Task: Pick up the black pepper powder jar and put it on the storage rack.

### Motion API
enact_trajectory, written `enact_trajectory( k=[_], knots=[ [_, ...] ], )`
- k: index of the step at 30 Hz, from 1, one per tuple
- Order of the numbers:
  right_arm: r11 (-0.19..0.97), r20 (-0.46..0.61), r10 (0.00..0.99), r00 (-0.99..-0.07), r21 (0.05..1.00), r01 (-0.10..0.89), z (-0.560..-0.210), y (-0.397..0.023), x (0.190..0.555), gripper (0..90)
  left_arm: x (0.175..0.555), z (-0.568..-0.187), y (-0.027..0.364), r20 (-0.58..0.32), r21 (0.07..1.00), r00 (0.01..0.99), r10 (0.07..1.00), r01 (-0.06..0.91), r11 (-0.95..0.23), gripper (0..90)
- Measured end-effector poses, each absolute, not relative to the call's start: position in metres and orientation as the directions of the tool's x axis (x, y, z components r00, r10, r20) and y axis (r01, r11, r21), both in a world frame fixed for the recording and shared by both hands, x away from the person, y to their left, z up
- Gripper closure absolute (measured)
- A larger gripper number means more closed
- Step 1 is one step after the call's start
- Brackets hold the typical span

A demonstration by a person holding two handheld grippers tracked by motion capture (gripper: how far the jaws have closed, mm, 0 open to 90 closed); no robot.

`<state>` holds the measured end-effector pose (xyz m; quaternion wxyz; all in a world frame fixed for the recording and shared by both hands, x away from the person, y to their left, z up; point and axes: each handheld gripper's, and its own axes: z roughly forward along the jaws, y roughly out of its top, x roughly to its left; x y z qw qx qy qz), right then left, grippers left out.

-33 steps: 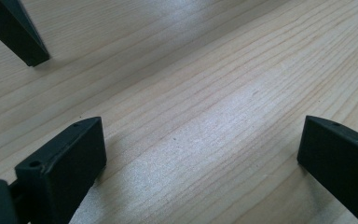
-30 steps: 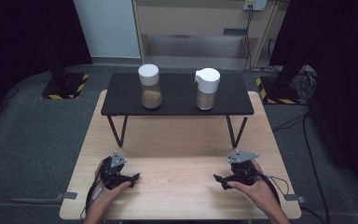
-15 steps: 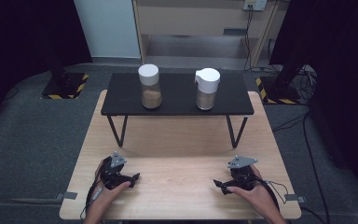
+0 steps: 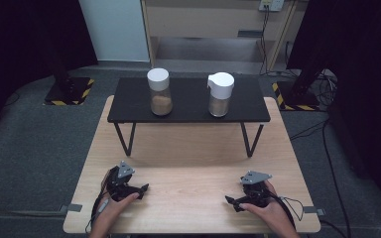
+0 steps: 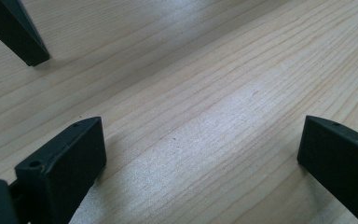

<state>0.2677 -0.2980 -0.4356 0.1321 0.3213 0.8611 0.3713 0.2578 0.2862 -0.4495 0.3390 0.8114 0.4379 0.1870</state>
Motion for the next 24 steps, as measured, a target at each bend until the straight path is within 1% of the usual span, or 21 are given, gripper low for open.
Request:
enact_trajectory(
  k=[15, 24],
  knots=[
    [0.529, -0.004, 0.651, -0.759, 0.720, 0.450, -0.448, -0.291, 0.266, 3.8, 0.258, -0.449, 0.286, 0.007, 0.714, 0.546, 0.838, 0.584, -0.387, 0.0],
    [0.528, -0.006, 0.648, -0.761, 0.724, 0.444, -0.449, -0.291, 0.266, 2.8, 0.258, -0.449, 0.286, 0.007, 0.714, 0.546, 0.838, 0.584, -0.386, 0.0]
  ],
)
